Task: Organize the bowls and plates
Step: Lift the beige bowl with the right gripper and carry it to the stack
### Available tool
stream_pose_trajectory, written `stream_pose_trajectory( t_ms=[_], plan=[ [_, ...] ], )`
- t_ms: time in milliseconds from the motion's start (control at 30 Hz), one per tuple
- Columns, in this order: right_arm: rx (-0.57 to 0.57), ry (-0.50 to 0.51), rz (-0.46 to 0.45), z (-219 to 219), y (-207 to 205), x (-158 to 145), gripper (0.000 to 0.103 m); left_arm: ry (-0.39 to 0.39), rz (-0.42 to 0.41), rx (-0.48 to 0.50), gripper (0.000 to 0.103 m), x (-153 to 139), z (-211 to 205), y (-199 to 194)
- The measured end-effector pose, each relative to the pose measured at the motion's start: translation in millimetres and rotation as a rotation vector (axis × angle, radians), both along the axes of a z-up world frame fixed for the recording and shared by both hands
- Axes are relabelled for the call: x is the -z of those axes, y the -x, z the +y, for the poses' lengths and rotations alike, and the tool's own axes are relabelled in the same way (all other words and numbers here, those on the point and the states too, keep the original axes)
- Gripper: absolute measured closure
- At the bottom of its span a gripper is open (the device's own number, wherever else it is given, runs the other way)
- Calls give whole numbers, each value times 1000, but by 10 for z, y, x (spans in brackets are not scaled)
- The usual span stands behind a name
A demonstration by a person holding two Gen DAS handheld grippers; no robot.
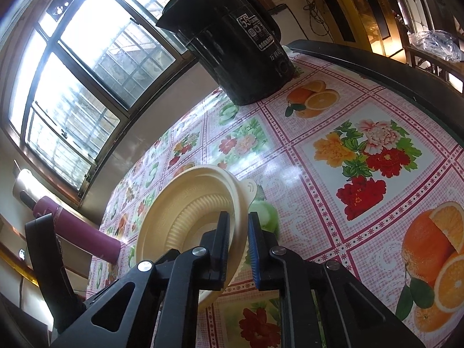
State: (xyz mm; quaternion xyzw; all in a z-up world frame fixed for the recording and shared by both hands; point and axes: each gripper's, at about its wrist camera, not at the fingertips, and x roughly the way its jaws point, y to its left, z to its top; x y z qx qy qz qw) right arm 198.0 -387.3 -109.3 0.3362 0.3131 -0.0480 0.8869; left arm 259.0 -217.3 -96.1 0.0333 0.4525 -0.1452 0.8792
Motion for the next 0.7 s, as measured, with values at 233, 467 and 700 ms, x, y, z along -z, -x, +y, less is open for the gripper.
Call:
stream_pose_trajectory(
  t_ms=[233,467,700],
  plan=[
    [-2,10,4,25,-1,6,90,0,-2,3,81,-1,-5,10],
    [-1,16,13,34,-15,4,91,-5,-12,-3,83,-18,4,22],
    [-4,19,14,51,-11,1,90,-9,-12,-8,83,-16,2,17]
  ],
)
